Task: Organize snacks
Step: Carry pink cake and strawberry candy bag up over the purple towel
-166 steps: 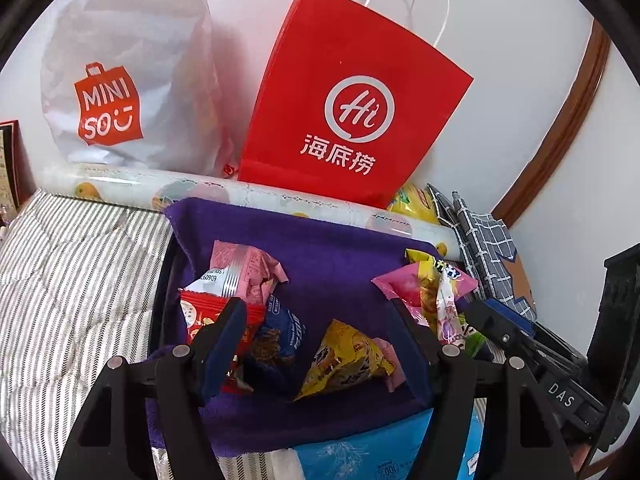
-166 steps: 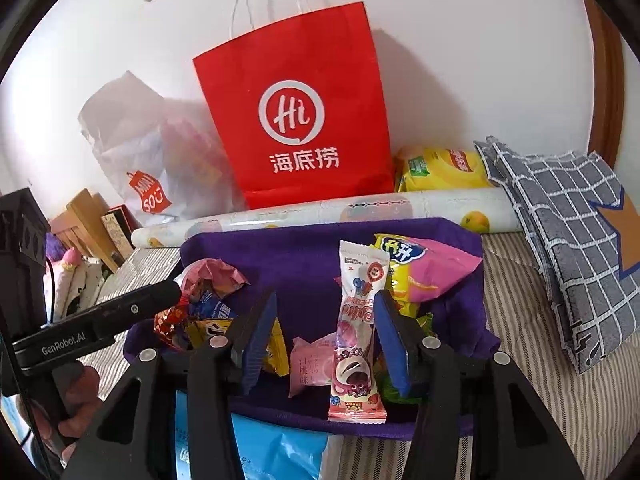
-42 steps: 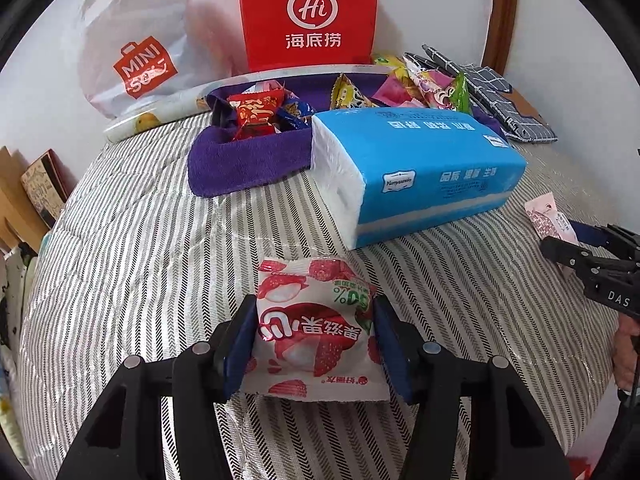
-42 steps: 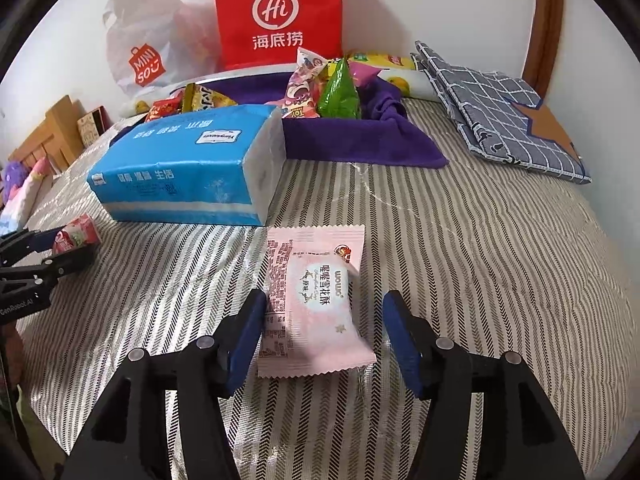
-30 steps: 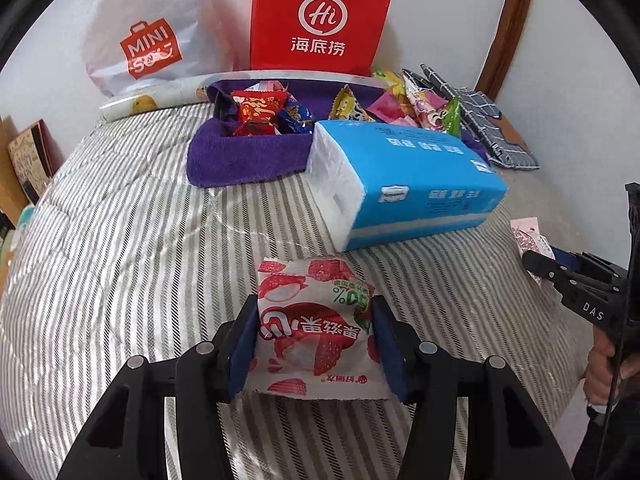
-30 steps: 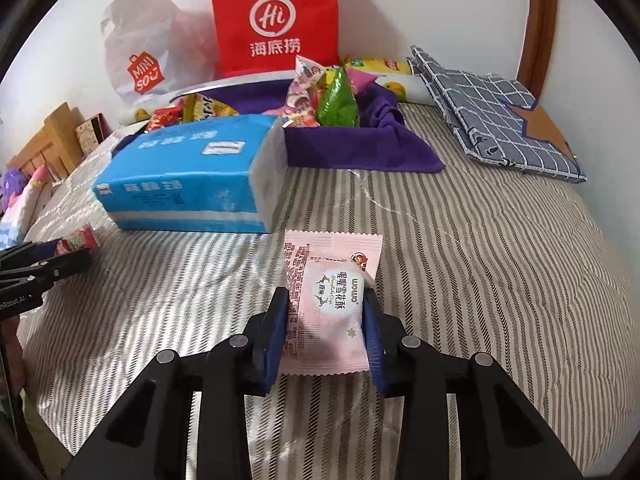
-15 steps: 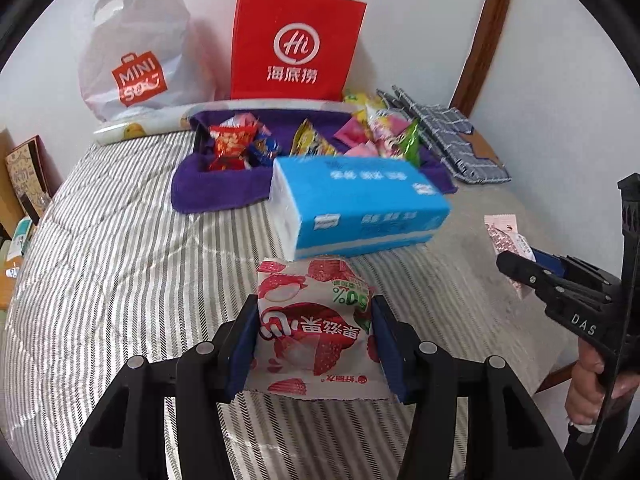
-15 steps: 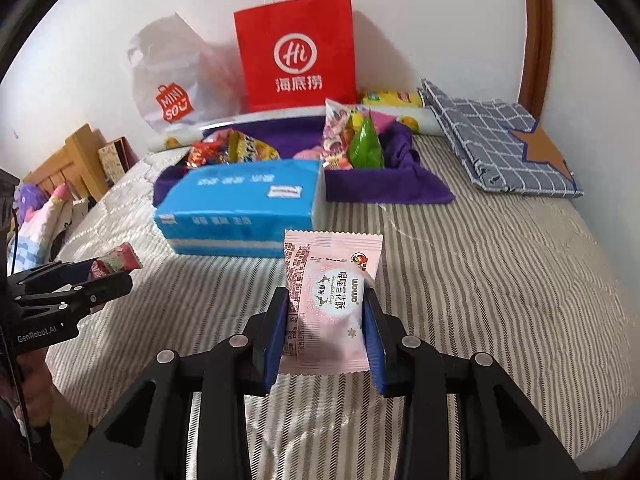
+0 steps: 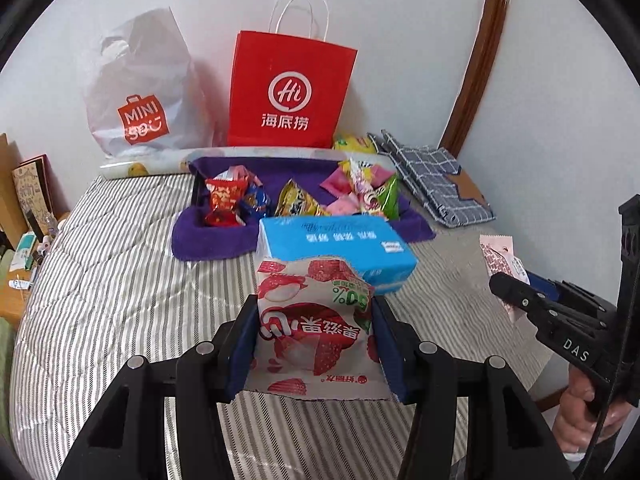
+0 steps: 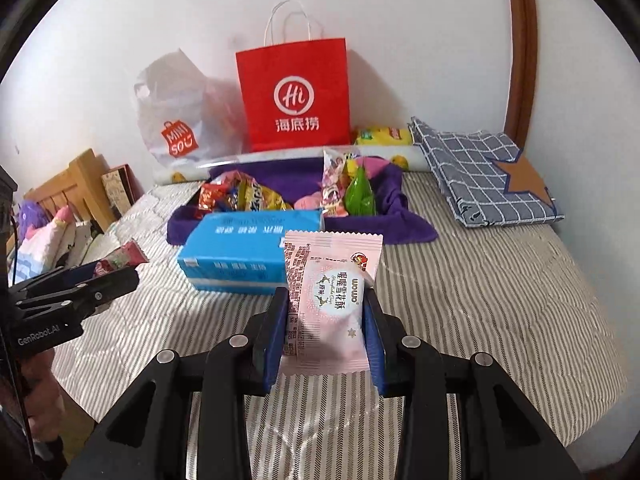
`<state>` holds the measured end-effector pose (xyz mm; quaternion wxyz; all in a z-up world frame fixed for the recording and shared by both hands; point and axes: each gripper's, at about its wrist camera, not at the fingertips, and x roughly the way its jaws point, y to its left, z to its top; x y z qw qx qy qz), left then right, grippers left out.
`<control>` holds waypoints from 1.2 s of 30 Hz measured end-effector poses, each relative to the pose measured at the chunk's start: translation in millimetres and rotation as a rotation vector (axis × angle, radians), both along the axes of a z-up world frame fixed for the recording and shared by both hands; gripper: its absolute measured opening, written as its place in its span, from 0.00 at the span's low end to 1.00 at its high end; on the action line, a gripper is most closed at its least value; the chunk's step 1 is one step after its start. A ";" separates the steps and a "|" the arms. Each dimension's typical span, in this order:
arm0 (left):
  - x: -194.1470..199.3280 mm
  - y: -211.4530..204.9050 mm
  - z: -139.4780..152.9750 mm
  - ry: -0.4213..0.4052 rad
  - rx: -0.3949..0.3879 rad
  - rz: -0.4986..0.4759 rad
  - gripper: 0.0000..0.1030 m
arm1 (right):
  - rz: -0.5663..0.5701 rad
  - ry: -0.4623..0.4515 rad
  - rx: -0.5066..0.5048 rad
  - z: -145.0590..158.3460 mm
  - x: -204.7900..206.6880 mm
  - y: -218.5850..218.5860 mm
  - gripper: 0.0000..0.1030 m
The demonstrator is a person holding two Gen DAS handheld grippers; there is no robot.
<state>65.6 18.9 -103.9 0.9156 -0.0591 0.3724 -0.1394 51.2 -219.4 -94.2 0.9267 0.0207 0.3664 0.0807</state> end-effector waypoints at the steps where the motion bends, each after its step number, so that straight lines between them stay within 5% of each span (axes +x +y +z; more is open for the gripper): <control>1: 0.3 0.5 1.3 -0.005 -0.009 0.004 0.50 | 0.000 -0.004 0.003 1.8 0.0 0.7 0.35; 11: 3.7 5.7 12.9 -0.018 -0.082 0.055 0.50 | 0.011 -0.048 0.042 22.9 -4.4 4.8 0.35; 36: 65.3 -1.5 51.7 -0.089 -0.044 0.041 0.50 | 0.011 -0.124 0.052 61.9 60.3 10.2 0.35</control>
